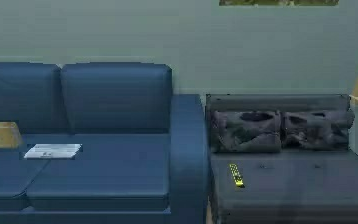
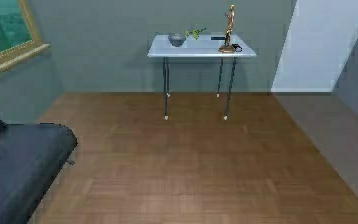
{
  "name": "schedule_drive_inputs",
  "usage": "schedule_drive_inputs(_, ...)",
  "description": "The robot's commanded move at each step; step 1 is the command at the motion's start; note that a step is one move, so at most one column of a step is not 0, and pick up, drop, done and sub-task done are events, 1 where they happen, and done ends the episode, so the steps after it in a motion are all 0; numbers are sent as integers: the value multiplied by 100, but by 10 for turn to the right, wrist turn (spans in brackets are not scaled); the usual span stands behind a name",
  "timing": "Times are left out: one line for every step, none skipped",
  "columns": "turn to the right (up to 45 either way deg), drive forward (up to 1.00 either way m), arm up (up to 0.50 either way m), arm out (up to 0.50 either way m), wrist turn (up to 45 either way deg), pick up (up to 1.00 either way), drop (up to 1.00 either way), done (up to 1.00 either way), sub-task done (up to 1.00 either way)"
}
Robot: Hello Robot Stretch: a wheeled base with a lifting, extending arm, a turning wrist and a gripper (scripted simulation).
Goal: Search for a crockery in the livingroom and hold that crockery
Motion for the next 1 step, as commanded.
schedule_drive_inputs(450, 0, 0, 0, 0, 0, 0, 0, 0)
